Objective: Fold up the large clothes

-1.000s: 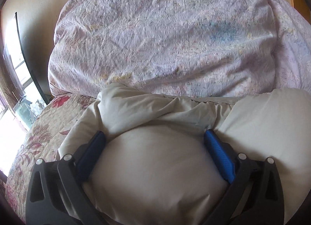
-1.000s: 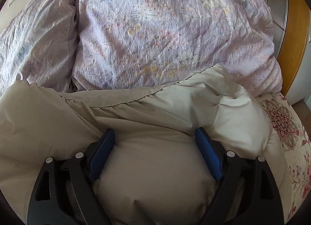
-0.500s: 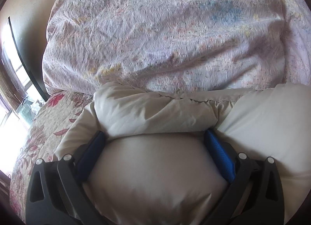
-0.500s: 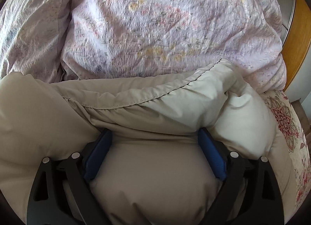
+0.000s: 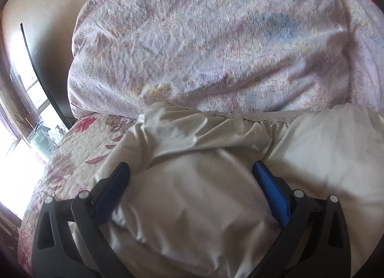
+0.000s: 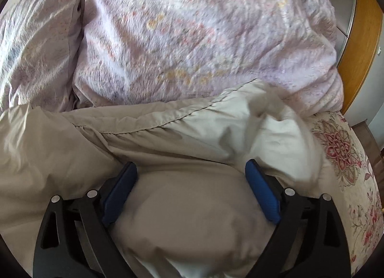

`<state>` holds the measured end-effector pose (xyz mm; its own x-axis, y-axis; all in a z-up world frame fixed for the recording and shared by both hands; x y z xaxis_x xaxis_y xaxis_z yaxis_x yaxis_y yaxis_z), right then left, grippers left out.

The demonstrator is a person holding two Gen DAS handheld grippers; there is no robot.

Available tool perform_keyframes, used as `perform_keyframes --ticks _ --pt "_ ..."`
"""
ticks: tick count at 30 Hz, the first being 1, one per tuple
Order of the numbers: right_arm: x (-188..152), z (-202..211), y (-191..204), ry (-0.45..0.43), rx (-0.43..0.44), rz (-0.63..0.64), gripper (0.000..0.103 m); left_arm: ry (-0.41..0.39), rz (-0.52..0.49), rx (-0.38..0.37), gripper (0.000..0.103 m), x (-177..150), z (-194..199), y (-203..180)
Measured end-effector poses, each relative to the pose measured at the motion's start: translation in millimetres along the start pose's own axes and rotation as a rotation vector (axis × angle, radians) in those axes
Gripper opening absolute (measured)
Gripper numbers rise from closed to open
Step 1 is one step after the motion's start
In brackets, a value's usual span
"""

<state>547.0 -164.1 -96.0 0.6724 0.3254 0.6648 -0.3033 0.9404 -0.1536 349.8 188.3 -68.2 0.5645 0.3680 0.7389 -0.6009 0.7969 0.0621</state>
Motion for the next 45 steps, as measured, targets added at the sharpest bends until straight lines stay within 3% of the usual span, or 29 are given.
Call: perform_keyframes --ticks 5,9,14,18,24,31,45 --pt "15.8 27.6 -31.4 -0.062 -0.047 -0.034 0.093 -0.067 0.002 0.016 0.101 12.6 22.8 19.1" --pt "20.9 19.5 -40.3 -0.04 -0.088 -0.011 0.093 -0.069 0.028 0.067 0.101 27.6 13.8 26.5" --pt "2.4 -2.9 -41.3 0.041 -0.138 0.021 0.093 0.03 0.023 0.166 0.101 26.2 -24.2 36.9" --pt "-3.6 -13.3 -43.7 0.04 -0.124 -0.003 0.093 0.06 0.095 0.142 0.101 23.6 -38.0 48.9" --pt "-6.9 -27.0 -43.3 0.074 -0.103 -0.027 0.097 0.082 0.082 0.176 0.101 20.8 -52.7 42.0" --pt "-6.8 -41.3 -48.7 0.118 -0.067 -0.054 0.1 0.155 0.144 0.1 0.101 19.8 -68.2 49.6" --pt "-9.7 -57.2 -72.8 0.112 -0.031 -0.092 0.101 0.177 0.232 0.008 0.101 16.4 -83.0 73.8"
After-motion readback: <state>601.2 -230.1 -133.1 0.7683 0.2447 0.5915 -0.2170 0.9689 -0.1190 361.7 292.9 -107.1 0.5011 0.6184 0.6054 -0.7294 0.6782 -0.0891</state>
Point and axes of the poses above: each gripper's, at about its wrist camera, not at the fingertips, and z roughly against the way its jaws point, y to its left, x to its top, the point moved 1 cm from there along -z, roughly the way its jaws point, and after that the axes turned 9 degrees about z, right-handed, at the moved point
